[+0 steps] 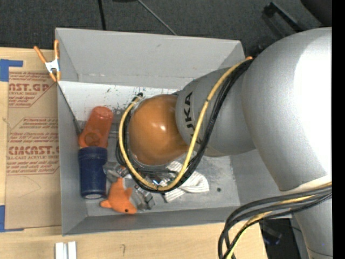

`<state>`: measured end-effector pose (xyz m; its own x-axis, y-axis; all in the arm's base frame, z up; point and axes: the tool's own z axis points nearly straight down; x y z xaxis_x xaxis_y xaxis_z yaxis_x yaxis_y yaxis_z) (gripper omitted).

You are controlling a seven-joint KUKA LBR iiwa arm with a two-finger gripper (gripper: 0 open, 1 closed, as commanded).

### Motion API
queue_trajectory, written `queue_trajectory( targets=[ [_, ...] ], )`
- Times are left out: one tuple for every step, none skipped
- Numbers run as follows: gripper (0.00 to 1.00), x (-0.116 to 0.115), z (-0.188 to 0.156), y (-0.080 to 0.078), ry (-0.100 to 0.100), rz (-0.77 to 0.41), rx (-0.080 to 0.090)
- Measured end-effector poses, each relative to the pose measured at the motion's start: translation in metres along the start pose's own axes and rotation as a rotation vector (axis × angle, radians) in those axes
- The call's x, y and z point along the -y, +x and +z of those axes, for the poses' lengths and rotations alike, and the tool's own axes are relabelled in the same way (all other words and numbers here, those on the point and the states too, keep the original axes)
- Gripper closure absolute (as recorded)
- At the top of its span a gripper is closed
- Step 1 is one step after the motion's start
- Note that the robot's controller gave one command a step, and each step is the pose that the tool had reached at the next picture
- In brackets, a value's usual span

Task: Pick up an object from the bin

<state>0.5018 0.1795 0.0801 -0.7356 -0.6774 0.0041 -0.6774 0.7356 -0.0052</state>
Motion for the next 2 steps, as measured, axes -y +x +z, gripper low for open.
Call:
queue_trajectory(
  targets=[
    [1.0, -0.0206, 0.0096, -0.0029, -0.001, -0.173, -0.002],
    [1.0, -0.0205, 0.0096, -0.0029, -0.001, -0.173, -0.002]
  ],
)
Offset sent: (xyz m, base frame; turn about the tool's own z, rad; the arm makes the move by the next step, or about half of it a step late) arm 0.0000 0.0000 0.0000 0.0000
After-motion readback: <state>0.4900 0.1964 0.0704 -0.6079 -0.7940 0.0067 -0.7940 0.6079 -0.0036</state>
